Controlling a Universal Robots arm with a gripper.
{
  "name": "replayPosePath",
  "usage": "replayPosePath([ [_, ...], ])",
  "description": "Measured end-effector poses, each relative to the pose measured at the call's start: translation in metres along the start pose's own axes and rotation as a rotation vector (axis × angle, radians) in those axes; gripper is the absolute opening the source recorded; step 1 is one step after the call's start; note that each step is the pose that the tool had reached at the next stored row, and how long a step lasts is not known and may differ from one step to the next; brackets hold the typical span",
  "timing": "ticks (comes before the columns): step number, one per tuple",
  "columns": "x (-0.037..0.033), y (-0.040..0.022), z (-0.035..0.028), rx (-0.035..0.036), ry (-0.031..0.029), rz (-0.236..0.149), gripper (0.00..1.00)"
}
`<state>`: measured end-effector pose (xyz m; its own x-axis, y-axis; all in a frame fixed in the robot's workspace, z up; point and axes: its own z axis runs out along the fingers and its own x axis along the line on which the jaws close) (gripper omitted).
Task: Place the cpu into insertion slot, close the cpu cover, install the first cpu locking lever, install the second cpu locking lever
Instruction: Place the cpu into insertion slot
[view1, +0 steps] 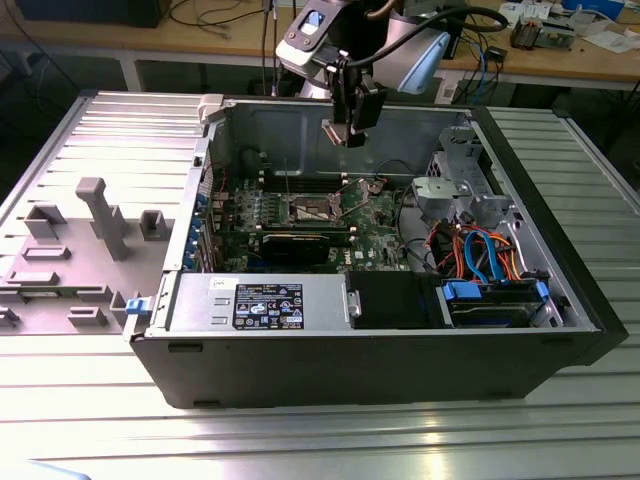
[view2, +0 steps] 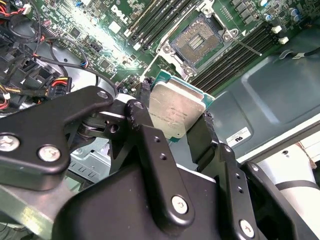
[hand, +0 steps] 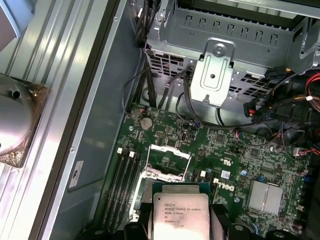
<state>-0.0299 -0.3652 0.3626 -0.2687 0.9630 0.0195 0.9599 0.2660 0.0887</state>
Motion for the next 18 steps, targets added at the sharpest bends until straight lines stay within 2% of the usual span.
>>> replayPosePath([
  [2, 0.0, 0.0, 0.0, 0.0, -0.0003, 0.004, 0.54],
  [4, 0.0, 0.0, 0.0, -0.0006, -0.0029, 0.032, 0.54],
  [10, 0.0, -0.0001, 0.0008, -0.0034, -0.0157, 0.176, 0.54],
  [11, -0.0001, -0.0001, 0.0007, -0.0035, -0.0165, 0.185, 0.54],
  [18, 0.0, -0.0001, 0.0009, -0.0036, -0.0167, 0.186, 0.54],
])
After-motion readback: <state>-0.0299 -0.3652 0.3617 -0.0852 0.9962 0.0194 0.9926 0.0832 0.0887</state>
